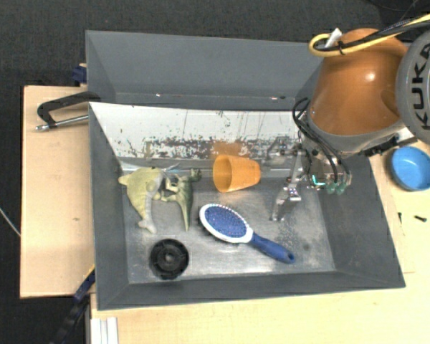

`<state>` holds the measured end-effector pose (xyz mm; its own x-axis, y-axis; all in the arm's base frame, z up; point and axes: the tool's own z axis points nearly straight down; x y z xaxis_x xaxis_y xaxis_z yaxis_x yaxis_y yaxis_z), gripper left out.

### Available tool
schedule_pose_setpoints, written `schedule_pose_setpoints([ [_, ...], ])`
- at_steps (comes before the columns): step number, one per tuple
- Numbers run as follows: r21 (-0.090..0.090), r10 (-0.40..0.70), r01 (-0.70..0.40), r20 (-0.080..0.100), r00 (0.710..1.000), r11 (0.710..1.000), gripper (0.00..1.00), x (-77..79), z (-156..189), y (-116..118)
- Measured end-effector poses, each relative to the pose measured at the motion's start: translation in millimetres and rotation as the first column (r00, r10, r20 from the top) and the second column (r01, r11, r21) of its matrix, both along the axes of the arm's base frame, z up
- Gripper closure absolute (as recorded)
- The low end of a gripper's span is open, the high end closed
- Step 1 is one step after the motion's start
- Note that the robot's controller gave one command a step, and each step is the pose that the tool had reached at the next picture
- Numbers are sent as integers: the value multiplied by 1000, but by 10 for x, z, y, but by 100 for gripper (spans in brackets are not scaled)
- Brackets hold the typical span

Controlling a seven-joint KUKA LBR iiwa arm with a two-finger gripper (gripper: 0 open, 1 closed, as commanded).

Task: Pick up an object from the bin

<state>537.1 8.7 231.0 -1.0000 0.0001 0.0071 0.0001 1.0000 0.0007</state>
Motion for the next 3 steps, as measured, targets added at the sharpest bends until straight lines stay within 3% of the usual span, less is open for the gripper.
schedule_pose_setpoints([
  [1, 2, 482, -482, 4, 876, 876, 0, -152, -1423, 305],
  [2, 0, 481, -481, 9, 877, 877, 100, -135, -1398, 305],
  [3, -8, 577, -577, 20, 816, 817, 100, -6, -43, 245],
])
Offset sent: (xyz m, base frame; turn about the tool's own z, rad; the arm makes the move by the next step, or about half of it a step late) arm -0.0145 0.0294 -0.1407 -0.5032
